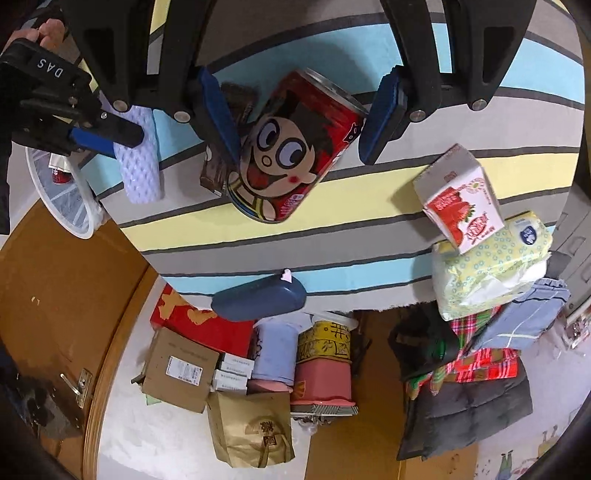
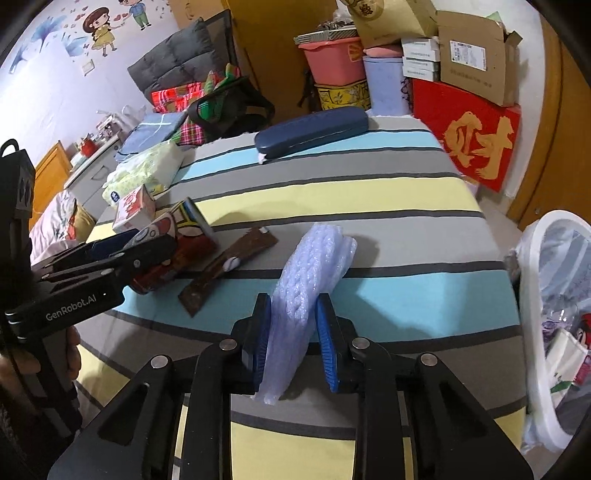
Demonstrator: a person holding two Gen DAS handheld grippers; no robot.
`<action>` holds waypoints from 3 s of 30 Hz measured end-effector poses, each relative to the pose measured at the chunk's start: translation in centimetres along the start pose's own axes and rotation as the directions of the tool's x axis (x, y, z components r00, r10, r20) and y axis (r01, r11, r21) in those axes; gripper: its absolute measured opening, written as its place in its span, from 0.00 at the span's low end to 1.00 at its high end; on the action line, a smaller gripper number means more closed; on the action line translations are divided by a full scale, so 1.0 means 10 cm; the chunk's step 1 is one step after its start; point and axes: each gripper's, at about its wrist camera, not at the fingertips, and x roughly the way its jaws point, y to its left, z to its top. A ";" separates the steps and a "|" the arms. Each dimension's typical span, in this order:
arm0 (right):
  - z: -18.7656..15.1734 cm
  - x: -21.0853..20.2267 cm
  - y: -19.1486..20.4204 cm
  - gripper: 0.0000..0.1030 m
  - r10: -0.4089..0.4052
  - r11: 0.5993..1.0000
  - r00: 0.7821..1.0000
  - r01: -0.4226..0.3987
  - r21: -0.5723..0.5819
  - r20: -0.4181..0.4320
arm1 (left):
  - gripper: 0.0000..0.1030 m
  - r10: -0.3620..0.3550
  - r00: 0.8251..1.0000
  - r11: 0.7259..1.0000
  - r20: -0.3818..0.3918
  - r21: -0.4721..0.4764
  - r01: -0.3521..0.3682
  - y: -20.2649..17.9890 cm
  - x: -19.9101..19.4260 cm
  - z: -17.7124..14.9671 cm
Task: Collect trash
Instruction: 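Grasp the blue-white foam sleeve with the right tool while the left tool grasps the second red can, then carry the red can and foam sleeve in both tools toward the trash bin, then open both tools to drop the red can and foam sleeve into the bin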
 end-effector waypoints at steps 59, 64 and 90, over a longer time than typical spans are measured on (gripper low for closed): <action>-0.10 -0.88 -0.75 0.24 -0.021 0.998 0.977 0.010 0.055 0.211 | 0.53 -0.009 0.990 0.998 0.144 0.067 -0.001 -1.65 -0.87 -0.21; -0.15 -1.04 -0.98 0.24 -0.056 0.995 0.971 0.036 0.090 0.234 | 0.53 -0.042 0.986 0.994 0.160 0.104 0.025 -1.99 -0.91 -0.21; -0.46 -1.30 -2.00 0.25 -0.220 0.958 0.960 0.180 0.224 0.171 | 0.53 -0.191 0.980 0.962 0.046 0.204 0.178 -3.31 -0.33 -0.30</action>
